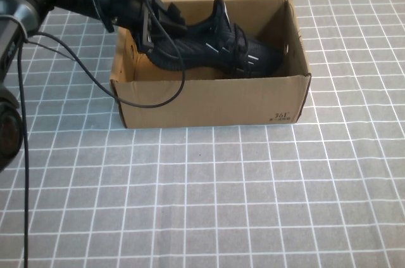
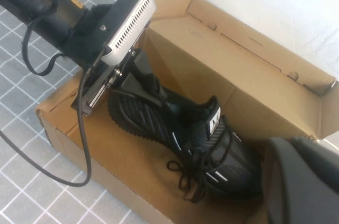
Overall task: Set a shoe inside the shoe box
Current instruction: Place the shoe in the shoe box
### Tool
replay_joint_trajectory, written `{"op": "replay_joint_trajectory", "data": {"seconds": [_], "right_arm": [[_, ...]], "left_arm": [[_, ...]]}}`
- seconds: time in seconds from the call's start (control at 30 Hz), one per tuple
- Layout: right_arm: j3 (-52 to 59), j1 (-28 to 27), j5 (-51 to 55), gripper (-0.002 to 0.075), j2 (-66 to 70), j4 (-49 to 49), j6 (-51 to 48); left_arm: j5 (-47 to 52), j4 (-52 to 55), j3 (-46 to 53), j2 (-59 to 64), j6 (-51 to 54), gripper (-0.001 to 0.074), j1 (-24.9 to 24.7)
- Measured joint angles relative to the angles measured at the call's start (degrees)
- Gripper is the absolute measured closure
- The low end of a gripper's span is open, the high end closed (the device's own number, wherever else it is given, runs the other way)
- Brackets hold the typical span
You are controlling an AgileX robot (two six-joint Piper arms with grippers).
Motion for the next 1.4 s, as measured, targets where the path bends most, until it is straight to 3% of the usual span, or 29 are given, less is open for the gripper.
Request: {"op": "replay_joint_trajectory", "data": {"seconds": [0.87,0.97,1.13,1.23,1.4], "right_arm": [[0.0,0.0,0.0,0.0742,1.7,3.5,0.0],[0.0,0.0,0.0,0.0742,1.8,3.9,0.0],[0.0,0.0,0.0,0.0742,1.8,4.2,0.0],[0.0,0.0,0.0,0.0742,1.8,4.4,0.0],[0.0,0.0,0.0,0.0740,1.8,4.4,0.0]], "left_arm": [[-7.6,-2.6,0.0,2.7,2.2,0.0691,0.1],[-8.6,-2.9,0.0,2.7,2.3,0.0621,0.1],[-10.8,-3.6,0.0,2.7,2.3,0.0392,0.1],[-11.8,-3.9,0.0,2.7,2.3,0.0339,0.1],[-12.5,-3.9,0.0,2.6,2.3,0.0322,0.1]]}}
